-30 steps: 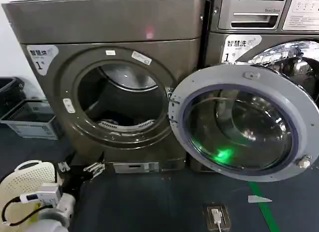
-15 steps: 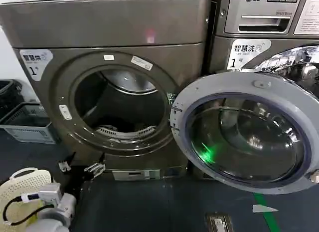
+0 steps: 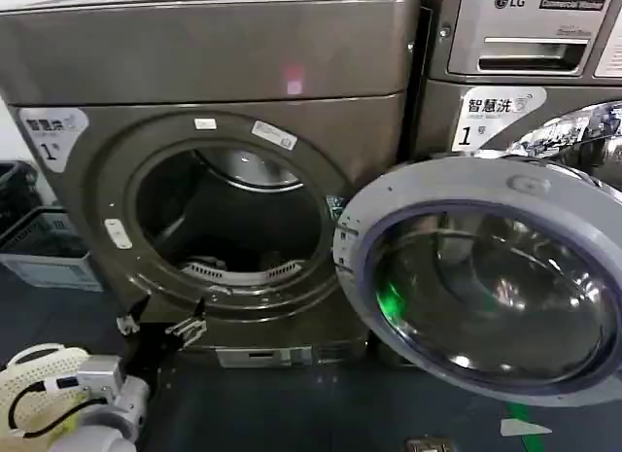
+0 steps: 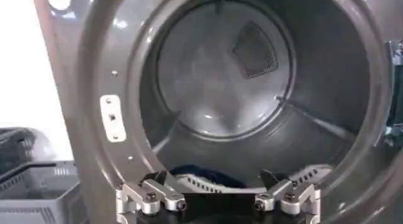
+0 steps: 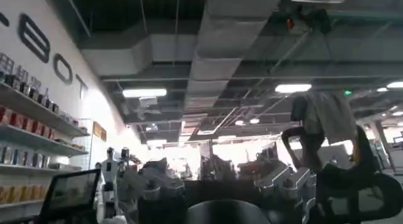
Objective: Grasp the clothes from the dryer.
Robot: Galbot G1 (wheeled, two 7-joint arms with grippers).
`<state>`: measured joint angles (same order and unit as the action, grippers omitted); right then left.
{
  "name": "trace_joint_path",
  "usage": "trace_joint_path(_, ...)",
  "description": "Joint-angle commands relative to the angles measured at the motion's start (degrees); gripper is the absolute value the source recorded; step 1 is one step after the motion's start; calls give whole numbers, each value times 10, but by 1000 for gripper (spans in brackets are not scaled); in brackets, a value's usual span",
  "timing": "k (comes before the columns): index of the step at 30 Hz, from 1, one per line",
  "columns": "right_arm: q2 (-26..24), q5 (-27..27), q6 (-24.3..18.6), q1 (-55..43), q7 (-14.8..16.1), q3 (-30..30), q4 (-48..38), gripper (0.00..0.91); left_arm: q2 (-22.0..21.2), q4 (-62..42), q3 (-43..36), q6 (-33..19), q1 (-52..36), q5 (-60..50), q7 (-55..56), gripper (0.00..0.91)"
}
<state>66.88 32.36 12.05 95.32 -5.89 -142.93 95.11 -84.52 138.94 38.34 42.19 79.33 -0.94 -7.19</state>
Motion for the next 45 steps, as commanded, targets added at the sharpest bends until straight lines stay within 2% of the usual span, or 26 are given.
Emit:
trace_joint_path(1, 0, 0, 0, 0, 0, 2, 0, 907, 0, 5, -2, 28, 3, 0, 1, 907)
trace_joint_path(36, 9, 0, -5, -4, 2, 5, 1, 907, 0, 8, -2, 28, 8, -4, -2, 907)
trace_joint_path(39, 13, -2, -24, -3, 2, 10, 1, 907, 0, 8, -2, 28, 9, -4, -3, 907)
trace_joint_path(45, 16, -11, -27, -6, 4, 17, 7, 907, -1, 2, -2, 28, 6, -14, -3, 907)
